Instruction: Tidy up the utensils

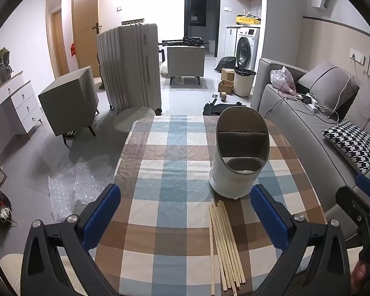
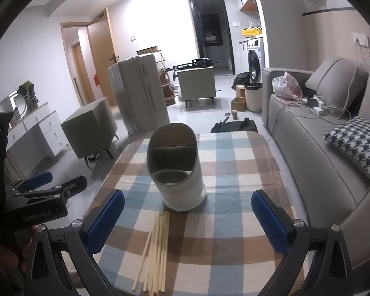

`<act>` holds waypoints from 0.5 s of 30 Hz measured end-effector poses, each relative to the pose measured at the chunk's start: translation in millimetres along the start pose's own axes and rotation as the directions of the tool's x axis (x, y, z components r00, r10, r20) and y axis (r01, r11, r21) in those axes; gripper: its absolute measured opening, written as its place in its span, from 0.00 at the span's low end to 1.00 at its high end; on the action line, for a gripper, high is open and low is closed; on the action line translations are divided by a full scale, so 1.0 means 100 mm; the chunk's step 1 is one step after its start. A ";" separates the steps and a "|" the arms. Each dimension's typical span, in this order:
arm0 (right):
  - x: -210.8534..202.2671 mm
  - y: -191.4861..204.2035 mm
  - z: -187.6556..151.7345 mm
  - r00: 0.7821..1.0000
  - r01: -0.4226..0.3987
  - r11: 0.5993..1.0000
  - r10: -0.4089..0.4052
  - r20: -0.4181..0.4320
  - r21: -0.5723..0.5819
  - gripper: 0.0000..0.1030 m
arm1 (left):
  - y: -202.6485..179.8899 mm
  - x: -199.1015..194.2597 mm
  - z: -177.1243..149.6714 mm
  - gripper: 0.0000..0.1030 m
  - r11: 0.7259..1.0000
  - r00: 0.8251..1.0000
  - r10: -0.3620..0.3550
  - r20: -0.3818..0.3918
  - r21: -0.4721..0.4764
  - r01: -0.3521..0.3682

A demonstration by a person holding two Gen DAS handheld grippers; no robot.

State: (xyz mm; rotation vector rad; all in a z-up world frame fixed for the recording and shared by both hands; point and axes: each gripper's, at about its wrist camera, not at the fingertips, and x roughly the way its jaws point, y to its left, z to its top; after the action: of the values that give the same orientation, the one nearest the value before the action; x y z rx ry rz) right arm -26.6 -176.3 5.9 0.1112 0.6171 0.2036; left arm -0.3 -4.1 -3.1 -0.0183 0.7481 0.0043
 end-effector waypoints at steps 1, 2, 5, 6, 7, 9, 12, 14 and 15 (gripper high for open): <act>0.00 0.00 0.00 1.000 0.003 1.000 -0.003 0.001 -0.001 1.00 | 0.00 0.00 0.01 0.99 1.000 1.000 0.000 0.000 -0.001 0.000; 0.00 0.00 0.00 1.000 0.005 1.000 -0.005 0.002 -0.001 1.00 | 0.00 0.00 0.00 0.99 1.000 1.000 -0.002 0.001 -0.002 0.002; -0.01 -0.01 0.00 1.000 0.007 1.000 -0.007 0.005 0.000 1.00 | 0.01 0.00 0.01 0.99 1.000 1.000 -0.002 0.000 -0.001 0.002; -0.01 -0.01 0.00 1.000 0.008 1.000 -0.008 0.005 0.000 1.00 | 0.01 0.00 0.01 0.99 1.000 1.000 -0.003 0.000 -0.002 0.003; -0.01 -0.01 0.00 1.000 0.009 1.000 -0.009 0.005 0.000 1.00 | 0.01 0.00 0.01 0.99 1.000 1.000 -0.004 0.000 -0.002 0.004; 0.00 0.00 0.00 1.000 0.009 1.000 -0.009 0.005 0.002 1.00 | 0.01 0.00 0.00 0.99 1.000 1.000 -0.002 0.001 0.000 0.002; -0.01 0.00 0.02 1.000 0.008 1.000 -0.008 0.004 -0.006 1.00 | 0.02 0.00 0.01 0.99 1.000 1.000 -0.002 0.002 -0.002 0.002; -0.01 -0.01 0.01 1.000 0.007 1.000 -0.007 0.005 -0.006 1.00 | 0.02 0.00 0.01 0.99 1.000 1.000 -0.003 0.000 -0.002 0.003; 0.00 0.00 0.01 1.000 0.009 1.000 -0.009 0.006 -0.006 1.00 | 0.02 0.01 0.01 0.99 1.000 1.000 -0.004 0.001 -0.003 0.004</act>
State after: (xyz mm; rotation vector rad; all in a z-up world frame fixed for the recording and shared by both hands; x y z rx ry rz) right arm -25.9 -176.7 7.0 0.1034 0.6113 0.1968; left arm 0.8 -2.4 -2.7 -0.0223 0.7474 0.0016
